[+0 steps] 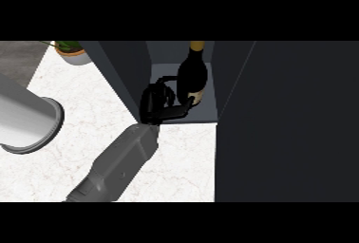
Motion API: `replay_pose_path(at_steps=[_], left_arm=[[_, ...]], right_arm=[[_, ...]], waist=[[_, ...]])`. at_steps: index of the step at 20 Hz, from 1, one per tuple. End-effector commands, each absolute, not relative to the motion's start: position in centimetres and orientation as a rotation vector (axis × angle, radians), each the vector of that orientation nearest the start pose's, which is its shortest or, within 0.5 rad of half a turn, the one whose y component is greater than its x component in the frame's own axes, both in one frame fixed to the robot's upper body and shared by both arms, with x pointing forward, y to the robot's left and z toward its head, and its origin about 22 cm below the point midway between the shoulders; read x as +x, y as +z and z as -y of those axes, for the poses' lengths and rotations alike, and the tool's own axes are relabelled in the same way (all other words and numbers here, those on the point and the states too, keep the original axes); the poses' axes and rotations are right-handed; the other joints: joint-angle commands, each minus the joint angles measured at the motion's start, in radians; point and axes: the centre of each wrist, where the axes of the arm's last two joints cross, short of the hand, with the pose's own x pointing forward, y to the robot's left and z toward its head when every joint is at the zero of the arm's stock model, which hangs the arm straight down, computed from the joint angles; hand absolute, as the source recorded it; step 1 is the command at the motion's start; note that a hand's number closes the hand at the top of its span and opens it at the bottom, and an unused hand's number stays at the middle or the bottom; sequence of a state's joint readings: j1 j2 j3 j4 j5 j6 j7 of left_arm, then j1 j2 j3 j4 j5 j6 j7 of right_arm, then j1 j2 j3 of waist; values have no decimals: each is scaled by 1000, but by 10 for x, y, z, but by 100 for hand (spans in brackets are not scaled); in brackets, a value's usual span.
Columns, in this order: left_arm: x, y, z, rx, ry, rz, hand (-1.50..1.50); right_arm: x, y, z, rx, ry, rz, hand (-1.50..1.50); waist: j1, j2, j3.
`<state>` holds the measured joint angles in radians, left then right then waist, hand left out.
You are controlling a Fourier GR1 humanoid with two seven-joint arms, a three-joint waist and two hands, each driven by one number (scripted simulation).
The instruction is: Pick up the wine, place it into the cabinet and close the cabinet
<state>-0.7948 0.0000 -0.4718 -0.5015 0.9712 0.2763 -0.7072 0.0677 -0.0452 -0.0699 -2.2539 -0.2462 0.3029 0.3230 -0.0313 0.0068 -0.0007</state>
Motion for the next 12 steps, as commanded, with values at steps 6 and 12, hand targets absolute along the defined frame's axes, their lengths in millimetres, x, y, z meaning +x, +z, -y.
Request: replay_pose_path(at_steps=[6, 12], left_arm=[[384, -28, -99, -233, 284, 1665, 150], [381, -39, -107, -151, 275, 1623, 150]], right_arm=[[188, 130, 255, 257, 241, 1896, -150], [181, 152, 252, 241, 245, 1887, -150]], waist=[[-3, 2, 0], [-10, 4, -1]])
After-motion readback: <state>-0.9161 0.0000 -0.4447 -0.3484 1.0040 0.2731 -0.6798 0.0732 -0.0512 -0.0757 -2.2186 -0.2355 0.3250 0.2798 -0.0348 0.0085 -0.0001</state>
